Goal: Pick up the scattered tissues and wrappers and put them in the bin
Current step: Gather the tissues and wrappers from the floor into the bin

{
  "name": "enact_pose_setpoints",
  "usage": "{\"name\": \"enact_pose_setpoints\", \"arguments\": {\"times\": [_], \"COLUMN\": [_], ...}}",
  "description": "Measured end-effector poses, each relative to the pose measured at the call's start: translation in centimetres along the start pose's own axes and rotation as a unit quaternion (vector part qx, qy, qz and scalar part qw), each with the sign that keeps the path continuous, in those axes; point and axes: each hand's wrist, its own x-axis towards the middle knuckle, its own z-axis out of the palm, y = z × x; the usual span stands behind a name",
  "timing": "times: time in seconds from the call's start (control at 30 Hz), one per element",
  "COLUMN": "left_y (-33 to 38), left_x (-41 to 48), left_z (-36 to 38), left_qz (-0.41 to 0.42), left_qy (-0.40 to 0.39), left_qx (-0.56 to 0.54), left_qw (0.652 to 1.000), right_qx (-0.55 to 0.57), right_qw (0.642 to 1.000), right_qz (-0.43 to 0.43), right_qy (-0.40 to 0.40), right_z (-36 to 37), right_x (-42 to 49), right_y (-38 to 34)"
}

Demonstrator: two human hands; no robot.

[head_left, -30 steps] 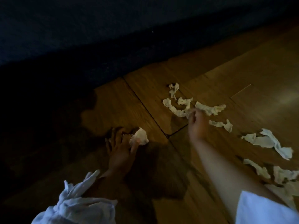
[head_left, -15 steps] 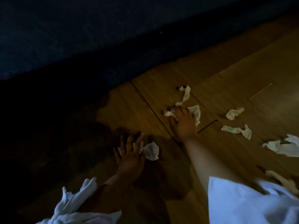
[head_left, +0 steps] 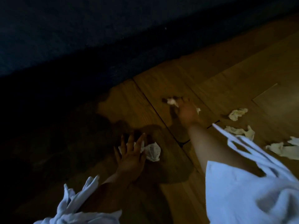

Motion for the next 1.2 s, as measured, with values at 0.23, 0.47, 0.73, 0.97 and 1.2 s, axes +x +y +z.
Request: {"name": "enact_pose_setpoints", "arguments": {"times": [0.23,0.47,0.73,0.97,1.2], "left_y": [0.2,0.3,-0.5,-0.6,-5.2], "left_x": [-0.3,-0.6,-4.3,-12.1,-22.8], "left_z": [-0.1,-0.2,-0.2,-8.0,-20.7], "left_qz": [0.002,0.018,0.029,0.071,0.093], "left_qy": [0.011,0.019,0.112,0.106,0.201], "left_qx": [0.010,-0.017,-0.085,-0.239,-0.384], "left_qw": [1.000,1.000,0.990,0.963,0.896], "right_qx": [0.017,-0.071,-0.010,0.303,0.400], "right_qw": [0.941,0.968,0.994,0.951,0.893], "right_qz": [0.258,0.229,0.085,0.055,-0.109], "right_qy": [0.219,0.066,0.068,0.025,-0.175], "right_z": [-4.5,-3.5,-1.1,-5.2,-13.8], "right_x": [-4.5,-10.1,-16.8,-17.7,-19.1], "right_y": [8.8,12.1,5.1,-9.2,-28.5]}}
